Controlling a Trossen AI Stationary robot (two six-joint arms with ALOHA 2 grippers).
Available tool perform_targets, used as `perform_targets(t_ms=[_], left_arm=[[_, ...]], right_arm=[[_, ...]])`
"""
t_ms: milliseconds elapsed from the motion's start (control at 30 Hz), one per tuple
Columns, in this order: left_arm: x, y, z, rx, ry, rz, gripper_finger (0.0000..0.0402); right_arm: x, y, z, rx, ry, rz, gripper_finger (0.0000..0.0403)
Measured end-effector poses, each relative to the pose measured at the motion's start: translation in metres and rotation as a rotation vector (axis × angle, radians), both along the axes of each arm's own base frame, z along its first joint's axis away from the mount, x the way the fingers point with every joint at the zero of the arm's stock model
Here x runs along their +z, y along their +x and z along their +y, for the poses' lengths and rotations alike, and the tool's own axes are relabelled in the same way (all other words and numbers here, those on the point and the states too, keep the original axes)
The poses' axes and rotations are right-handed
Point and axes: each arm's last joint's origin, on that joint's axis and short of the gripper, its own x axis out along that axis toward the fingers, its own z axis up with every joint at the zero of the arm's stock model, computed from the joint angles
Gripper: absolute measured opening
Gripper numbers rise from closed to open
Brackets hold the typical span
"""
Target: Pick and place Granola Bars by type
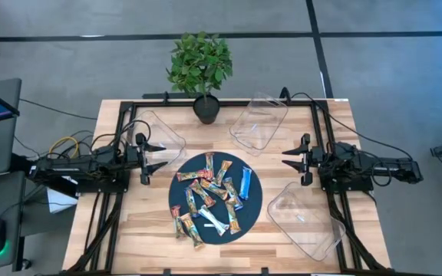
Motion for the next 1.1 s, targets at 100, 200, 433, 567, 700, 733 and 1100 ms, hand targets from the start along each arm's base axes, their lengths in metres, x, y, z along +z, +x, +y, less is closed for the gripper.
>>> perform_targets(t_ms=[100,200,433,567,700,733,1100], left_arm=[[0.0000,0.0000,0.0000,0.000,0.000,0.000,0.0240],[0.0000,0.0000,0.0000,0.000,0.000,0.000,0.0240],[0.0000,0.0000,0.0000,0.000,0.000,0.000,0.0240],[0.0000,0.0000,0.0000,0.000,0.000,0.000,0.0240],[0.0001,0.0000,0.0000,0.000,0.000,0.000,0.0240],[0.0001,0.0000,0.0000,0.000,0.000,0.000,0.0240],[0.0000,0.0000,0.0000,0.000,0.000,0.000,0.0240]], right_arm=[[-0.0001,0.0000,0.0000,0.000,0.000,0.000,0.0134],[-0.0001,0.0000,0.0000,0.000,0.000,0.000,0.0134],[-0.0001,0.0000,0.0000,0.000,0.000,0.000,0.0134],[0.0000,0.0000,0.0000,0.000,0.000,0.000,0.0134],[0.0000,0.0000,0.0000,0.000,0.000,0.000,0.0134],[-0.0001,0.0000,0.0000,0.000,0.000,0.000,0.0134],[-0.0001,0.0000,0.0000,0.000,0.000,0.000,0.0134]])
